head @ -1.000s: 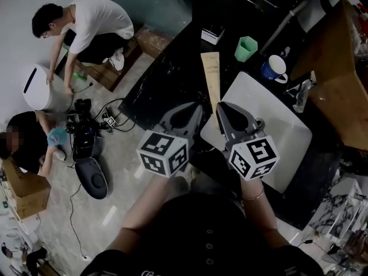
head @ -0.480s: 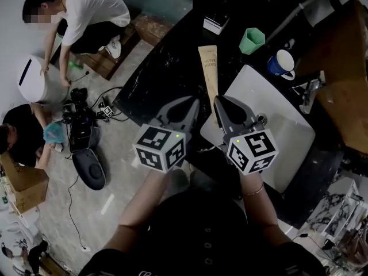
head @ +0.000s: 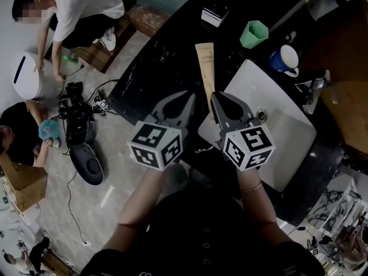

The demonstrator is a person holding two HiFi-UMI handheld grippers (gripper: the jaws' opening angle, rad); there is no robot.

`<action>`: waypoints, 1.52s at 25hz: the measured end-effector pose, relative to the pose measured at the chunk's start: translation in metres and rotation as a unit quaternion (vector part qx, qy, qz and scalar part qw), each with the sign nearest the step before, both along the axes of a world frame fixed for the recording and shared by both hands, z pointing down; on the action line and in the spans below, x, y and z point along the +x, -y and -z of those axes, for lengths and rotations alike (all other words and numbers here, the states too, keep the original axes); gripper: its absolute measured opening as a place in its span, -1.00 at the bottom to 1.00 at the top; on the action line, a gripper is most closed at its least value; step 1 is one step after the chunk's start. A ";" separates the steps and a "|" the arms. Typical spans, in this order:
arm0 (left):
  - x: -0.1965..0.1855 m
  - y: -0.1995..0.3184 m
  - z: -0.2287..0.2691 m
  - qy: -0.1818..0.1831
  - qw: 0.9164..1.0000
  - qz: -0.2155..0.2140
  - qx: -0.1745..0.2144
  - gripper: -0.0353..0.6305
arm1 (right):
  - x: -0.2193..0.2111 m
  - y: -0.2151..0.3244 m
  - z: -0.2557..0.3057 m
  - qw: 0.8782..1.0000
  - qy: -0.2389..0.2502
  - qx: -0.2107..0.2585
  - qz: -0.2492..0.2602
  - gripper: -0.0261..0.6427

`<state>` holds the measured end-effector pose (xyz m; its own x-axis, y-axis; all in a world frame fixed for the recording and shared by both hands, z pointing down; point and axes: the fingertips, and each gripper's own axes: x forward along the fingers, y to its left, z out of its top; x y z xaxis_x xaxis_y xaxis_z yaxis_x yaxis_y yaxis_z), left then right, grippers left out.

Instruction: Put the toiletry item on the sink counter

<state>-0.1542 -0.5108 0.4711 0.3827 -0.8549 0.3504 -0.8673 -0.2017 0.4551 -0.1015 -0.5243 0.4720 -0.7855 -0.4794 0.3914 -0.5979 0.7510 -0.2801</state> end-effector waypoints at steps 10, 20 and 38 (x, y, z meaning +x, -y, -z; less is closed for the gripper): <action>0.002 0.004 -0.001 0.007 1.000 0.004 0.001 -0.85 | -0.008 0.006 -0.017 1.000 -0.007 -0.016 0.001 -0.88; 0.004 0.000 -0.004 0.012 1.000 0.006 0.000 -0.85 | -0.010 0.007 -0.028 0.999 -0.022 -0.026 -0.003 -0.88; 0.010 -0.006 0.001 0.014 1.000 -0.008 0.002 -0.85 | -0.011 0.007 -0.024 0.999 -0.030 -0.022 -0.014 -0.68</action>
<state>-0.1441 -0.5048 0.4699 0.3865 -0.8498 0.3584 -0.8764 -0.2173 0.4298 -0.1120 -0.5310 0.4963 -0.7460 -0.4826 0.4588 -0.6359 0.7208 -0.2758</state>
